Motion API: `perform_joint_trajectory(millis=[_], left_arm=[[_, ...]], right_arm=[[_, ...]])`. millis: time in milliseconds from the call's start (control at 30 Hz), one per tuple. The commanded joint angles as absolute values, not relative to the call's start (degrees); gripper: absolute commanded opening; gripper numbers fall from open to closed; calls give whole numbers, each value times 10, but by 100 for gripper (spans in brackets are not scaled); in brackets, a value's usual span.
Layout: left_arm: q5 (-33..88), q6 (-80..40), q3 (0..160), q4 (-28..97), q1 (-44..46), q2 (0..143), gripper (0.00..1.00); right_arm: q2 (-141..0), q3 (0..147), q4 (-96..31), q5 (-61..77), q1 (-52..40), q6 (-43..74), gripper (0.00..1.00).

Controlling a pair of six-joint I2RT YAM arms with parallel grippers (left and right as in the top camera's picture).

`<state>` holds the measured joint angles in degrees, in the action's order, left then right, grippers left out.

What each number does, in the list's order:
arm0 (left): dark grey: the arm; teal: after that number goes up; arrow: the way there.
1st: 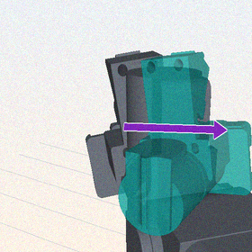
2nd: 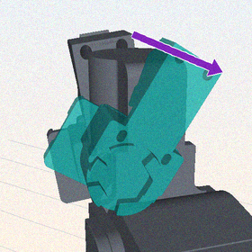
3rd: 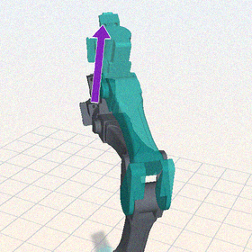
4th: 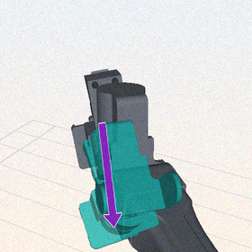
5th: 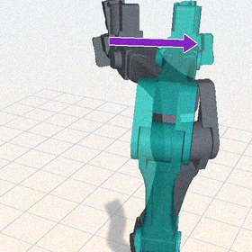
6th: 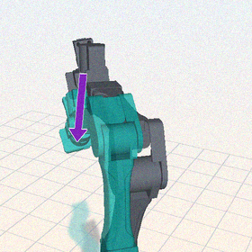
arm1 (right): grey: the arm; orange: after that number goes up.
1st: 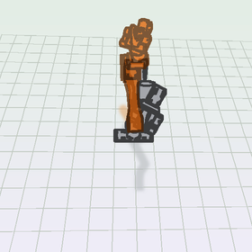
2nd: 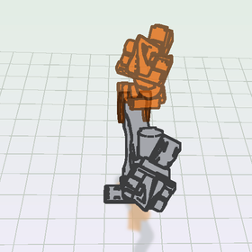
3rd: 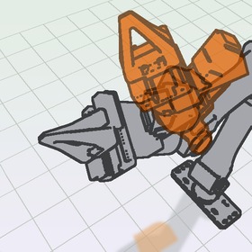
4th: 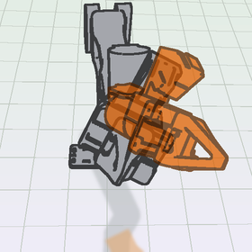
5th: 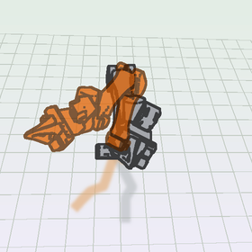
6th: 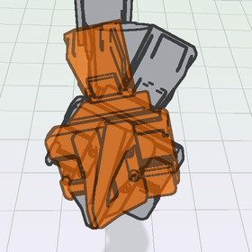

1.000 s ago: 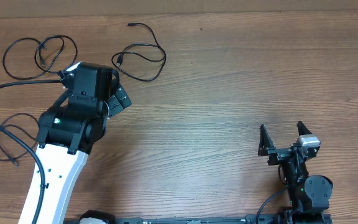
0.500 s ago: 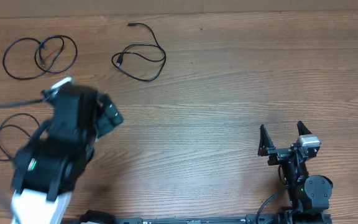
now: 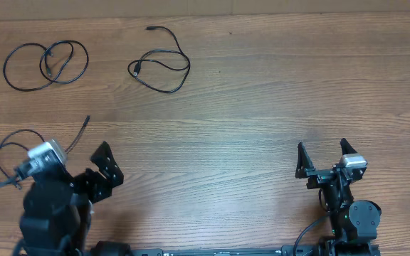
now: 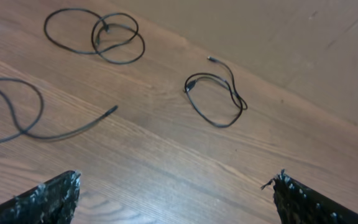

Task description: Untangle cables

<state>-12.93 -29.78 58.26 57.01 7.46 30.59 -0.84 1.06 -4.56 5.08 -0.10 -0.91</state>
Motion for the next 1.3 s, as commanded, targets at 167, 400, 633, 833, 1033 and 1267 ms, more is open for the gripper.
perform_joint_trajectory(millis=[167, 400, 633, 833, 1033, 1267], left_arm=[[-65, -269, 351, 437, 21, 127, 99], [-27, -269, 201, 272, -1, 64, 99], [-24, -252, 77, 130, -1, 16, 100], [22, -173, 11, 35, -4, 1, 99], [91, -41, 3, 36, -18, 1, 100], [86, -36, 3, 37, -20, 2, 99]], right_arm=[[-2, 4, -44, 46, -2, -11, 100], [-2, 4, -44, 46, -2, -11, 100], [-2, 4, -44, 46, -2, -11, 100], [-2, 4, -44, 46, -2, -11, 100], [-2, 4, -44, 46, -2, -11, 100], [-2, 4, -44, 46, -2, -11, 100]])
